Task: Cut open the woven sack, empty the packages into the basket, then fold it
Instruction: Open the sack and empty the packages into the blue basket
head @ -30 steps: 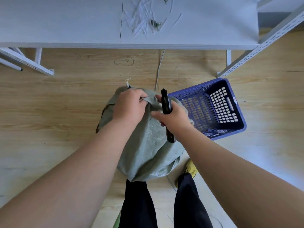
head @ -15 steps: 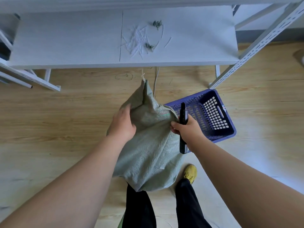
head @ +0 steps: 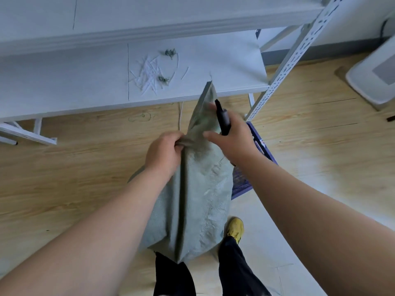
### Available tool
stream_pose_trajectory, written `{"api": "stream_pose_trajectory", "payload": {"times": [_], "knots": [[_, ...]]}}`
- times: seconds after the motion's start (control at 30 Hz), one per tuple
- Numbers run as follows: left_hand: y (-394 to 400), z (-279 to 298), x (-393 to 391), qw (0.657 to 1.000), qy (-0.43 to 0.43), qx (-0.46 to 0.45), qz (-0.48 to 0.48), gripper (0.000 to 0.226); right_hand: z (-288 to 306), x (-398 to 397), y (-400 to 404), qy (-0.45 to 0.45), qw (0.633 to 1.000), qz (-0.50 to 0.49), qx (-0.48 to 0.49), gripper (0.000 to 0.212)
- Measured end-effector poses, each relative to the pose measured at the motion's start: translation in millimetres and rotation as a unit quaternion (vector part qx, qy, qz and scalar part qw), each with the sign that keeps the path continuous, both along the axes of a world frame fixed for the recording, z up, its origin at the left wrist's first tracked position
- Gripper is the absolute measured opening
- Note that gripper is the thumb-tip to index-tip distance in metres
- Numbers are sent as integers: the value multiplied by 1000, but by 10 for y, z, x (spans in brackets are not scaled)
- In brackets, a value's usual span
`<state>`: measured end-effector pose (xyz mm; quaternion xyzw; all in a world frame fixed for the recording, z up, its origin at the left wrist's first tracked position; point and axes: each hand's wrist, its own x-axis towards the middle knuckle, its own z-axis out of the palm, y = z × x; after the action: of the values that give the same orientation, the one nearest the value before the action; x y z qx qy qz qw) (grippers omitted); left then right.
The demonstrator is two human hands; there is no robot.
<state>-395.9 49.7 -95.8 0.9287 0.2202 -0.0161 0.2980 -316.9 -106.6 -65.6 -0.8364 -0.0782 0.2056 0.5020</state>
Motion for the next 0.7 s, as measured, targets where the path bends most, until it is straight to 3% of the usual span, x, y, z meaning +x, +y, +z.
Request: {"api": "stream_pose_trajectory", "payload": {"times": [0.1,0.2,0.27,0.37,0.5,0.6,0.7], "knots": [[-233,130,137,998,-30,-12,-60,28,174,221,-113,-25,991,120,-45,67],[-444,241,212,993,-79,-17,-91,26,129,271,-237,-24,965,200,-168,36],[-567,336,246,989,-109,-33,-90,26,68,235,-311,-23,971,159,-178,27],[-602,456,264,988,-116,-101,-23,27,80,220,-416,-2,992,54,-118,21],[-469,305,-35,996,28,-64,49,51,73,303,-627,92,993,-11,-75,20],[-446,84,-395,980,153,-56,111,63,60,367,-780,155,986,-49,-20,14],[-470,-25,-549,972,192,-43,130,68,17,320,-837,186,982,-41,2,19]]}}
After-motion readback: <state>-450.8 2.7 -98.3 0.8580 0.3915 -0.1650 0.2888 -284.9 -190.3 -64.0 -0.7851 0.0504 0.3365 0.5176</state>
